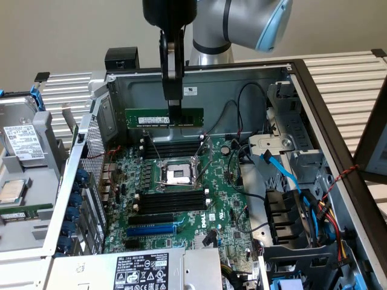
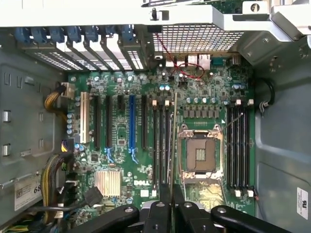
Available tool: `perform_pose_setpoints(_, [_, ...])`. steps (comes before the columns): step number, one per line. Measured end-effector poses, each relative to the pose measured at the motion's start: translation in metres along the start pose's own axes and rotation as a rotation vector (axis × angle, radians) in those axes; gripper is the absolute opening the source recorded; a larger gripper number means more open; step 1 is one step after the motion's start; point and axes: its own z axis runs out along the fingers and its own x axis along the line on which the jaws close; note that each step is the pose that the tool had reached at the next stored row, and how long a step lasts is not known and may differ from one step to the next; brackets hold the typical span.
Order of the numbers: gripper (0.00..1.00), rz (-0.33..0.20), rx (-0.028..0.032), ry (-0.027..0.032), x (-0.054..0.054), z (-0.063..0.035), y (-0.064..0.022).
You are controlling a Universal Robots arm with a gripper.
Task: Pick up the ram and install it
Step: 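Insert the ram into the slot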
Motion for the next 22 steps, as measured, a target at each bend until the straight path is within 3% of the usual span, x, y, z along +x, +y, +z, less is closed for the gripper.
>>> perform_pose_setpoints(22, [0.13, 0.004, -0.0001, -0.0002, -0.002, 0.0397, -0.0153])
